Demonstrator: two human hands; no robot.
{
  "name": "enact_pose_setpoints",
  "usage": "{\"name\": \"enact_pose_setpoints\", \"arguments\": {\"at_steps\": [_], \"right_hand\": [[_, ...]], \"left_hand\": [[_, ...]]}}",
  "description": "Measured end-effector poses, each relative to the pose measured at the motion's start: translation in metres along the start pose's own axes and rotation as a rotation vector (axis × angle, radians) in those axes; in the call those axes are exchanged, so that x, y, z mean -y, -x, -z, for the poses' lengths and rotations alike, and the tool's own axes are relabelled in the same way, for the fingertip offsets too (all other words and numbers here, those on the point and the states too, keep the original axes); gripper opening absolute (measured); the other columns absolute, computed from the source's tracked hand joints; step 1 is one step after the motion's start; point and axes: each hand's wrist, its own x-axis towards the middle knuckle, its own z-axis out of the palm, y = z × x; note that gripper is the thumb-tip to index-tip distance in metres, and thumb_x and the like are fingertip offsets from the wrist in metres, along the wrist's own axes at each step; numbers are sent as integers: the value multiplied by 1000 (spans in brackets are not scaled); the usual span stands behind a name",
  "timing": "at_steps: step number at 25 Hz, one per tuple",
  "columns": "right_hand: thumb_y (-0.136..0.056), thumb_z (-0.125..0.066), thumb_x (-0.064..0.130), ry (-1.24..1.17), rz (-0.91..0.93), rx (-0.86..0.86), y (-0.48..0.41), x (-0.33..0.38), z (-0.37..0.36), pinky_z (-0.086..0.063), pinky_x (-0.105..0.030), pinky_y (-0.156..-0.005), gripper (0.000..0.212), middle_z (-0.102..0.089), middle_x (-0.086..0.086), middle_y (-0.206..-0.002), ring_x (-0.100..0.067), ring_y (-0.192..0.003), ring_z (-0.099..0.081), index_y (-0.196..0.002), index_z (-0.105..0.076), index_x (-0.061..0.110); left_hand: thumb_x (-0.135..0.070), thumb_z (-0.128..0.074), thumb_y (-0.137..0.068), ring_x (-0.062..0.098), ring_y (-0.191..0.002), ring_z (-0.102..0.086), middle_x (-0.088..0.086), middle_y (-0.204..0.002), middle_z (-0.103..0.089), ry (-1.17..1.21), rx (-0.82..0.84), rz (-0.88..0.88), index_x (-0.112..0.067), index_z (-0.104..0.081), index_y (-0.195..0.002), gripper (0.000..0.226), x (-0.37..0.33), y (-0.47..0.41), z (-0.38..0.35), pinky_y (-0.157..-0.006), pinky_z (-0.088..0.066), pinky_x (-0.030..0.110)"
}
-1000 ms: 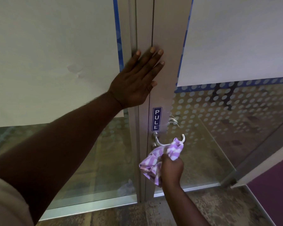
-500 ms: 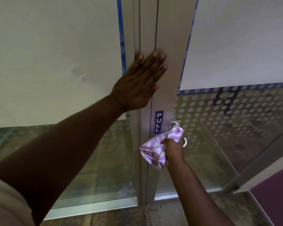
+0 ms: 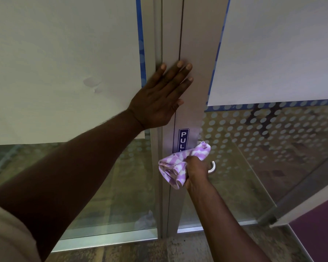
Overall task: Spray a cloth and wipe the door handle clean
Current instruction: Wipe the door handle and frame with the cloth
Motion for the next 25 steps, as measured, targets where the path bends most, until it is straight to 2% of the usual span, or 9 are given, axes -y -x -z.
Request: {"name": "enact_pose_setpoints", "arguments": {"at_steps": [2,5,7,10,12,14,17,21,25], "right_hand": [[-99,-50,6,-6,-6,-6,-2,-1,3,-61,-36,-72,14,-72,-13,-89,-29,-73,-72,-92,-61,11],[-108,-34,24,-98,-91,63,0,5,5,-59,-63,-91,40,-71,-37,-106,-47,-91,-73,-119,-57,-7],[-108,-24,25,-168,-157,105,0,11,8,-57,-71,-85,55,-70,-43,-101,-55,-88,-73,-117,-58,-18],[-108,-23,20,-221,-154,139,0,12,14,-63,-47,-54,56,-73,-33,-72,-42,-59,-74,-97,-64,-16],[-110,-31,21,-188,-77,92,2,12,12,-59,-33,-49,45,-72,-24,-66,-33,-47,-70,-104,-63,-11],[-106,-44,30,-139,-5,81,6,12,6,-59,-32,-62,46,-69,-27,-81,-31,-53,-65,-118,-61,-10],[-93,-54,13,-124,10,113,11,22,8,-62,-37,-64,32,-75,-20,-84,-34,-63,-73,-117,-64,-6],[-87,-53,-2,-82,64,183,24,39,16,-54,-69,-97,36,-68,-35,-122,-52,-110,-69,-121,-64,-4],[-75,-69,20,-270,10,446,31,47,37,-62,-58,-87,61,-70,-28,-119,-43,-104,-71,-131,-59,-4]], "left_hand": [[-27,-40,-113,44,-154,-37,27,-164,-39,-9,-2,-2,1,-40,-159,54,0,0,0,-127,-24,59],[-27,-40,-113,43,-154,-37,27,-164,-39,-3,-2,-1,1,-40,-159,54,-1,-1,0,-127,-23,59],[-28,-39,-113,43,-154,-36,26,-165,-38,-6,2,0,0,-39,-159,54,-1,-1,1,-128,-22,58],[-27,-40,-113,43,-155,-36,26,-165,-38,-5,3,-2,1,-40,-159,54,-1,-1,1,-128,-23,59],[-27,-40,-112,43,-155,-35,26,-165,-37,-13,-3,-2,0,-39,-159,55,-2,0,1,-128,-22,59],[-27,-41,-112,43,-155,-34,26,-166,-37,-14,0,-7,0,-38,-160,55,-1,0,0,-128,-21,59],[-27,-41,-112,42,-155,-35,25,-166,-37,6,4,-14,0,-38,-160,55,0,0,0,-128,-21,58],[-27,-44,-112,43,-154,-36,26,-165,-38,41,8,-17,0,-40,-159,54,-1,-1,4,-127,-24,60],[-30,-47,-111,43,-156,-33,26,-166,-36,241,78,33,2,-42,-158,56,-17,1,21,-129,-20,59]]}}
